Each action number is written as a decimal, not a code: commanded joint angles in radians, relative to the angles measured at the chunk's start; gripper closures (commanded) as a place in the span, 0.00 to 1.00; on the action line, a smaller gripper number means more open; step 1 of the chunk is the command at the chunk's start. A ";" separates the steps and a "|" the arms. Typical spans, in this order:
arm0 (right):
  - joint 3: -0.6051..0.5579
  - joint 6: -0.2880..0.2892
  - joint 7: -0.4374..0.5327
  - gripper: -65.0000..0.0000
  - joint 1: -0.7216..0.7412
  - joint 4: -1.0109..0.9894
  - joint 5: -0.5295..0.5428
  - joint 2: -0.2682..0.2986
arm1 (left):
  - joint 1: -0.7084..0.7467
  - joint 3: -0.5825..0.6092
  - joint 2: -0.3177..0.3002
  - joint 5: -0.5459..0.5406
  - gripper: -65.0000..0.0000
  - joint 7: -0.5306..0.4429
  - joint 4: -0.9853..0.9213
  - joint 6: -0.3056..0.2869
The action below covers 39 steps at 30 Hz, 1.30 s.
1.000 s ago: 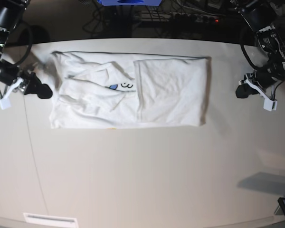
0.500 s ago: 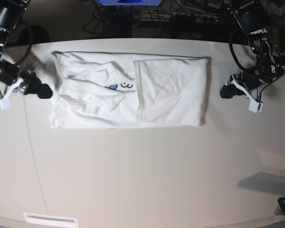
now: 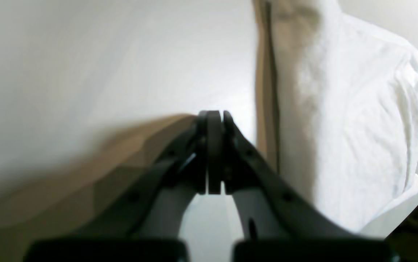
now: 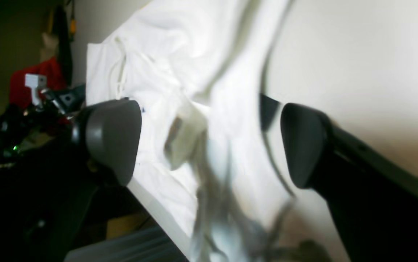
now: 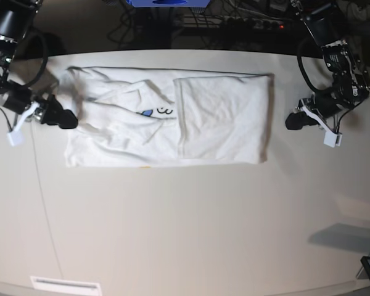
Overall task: Fold the T-shirt properly
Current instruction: 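Pinch the shirt's two short ends with both grippers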
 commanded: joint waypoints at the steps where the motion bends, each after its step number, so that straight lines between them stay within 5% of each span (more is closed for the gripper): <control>1: -0.006 -0.008 -0.029 0.11 -0.002 0.006 -0.038 0.010 | -0.005 -0.001 -0.017 0.003 1.00 0.005 0.013 -0.005; 9: -0.016 -0.010 -0.029 0.11 -0.016 0.006 -0.043 -0.017 | -0.002 -0.001 -0.017 0.009 1.00 0.003 0.046 -0.005; 16: -0.016 -0.010 -0.029 0.11 -0.037 0.006 -0.043 -0.034 | -0.001 -0.001 0.043 0.219 1.00 -0.008 0.151 -0.005; 22: -0.018 -0.010 -0.029 0.11 -0.037 0.006 -0.044 -0.053 | -0.001 -0.001 0.066 0.217 1.00 -0.008 0.148 -0.005; 28: -0.018 -0.010 -0.029 0.26 -0.037 0.006 -0.044 -0.059 | -0.002 -0.001 0.069 0.214 1.00 -0.006 0.145 -0.005; 39: -0.018 -0.010 -0.029 0.27 -0.032 0.006 -0.044 -0.074 | 0.001 -0.001 0.069 0.214 1.00 -0.003 0.142 -0.005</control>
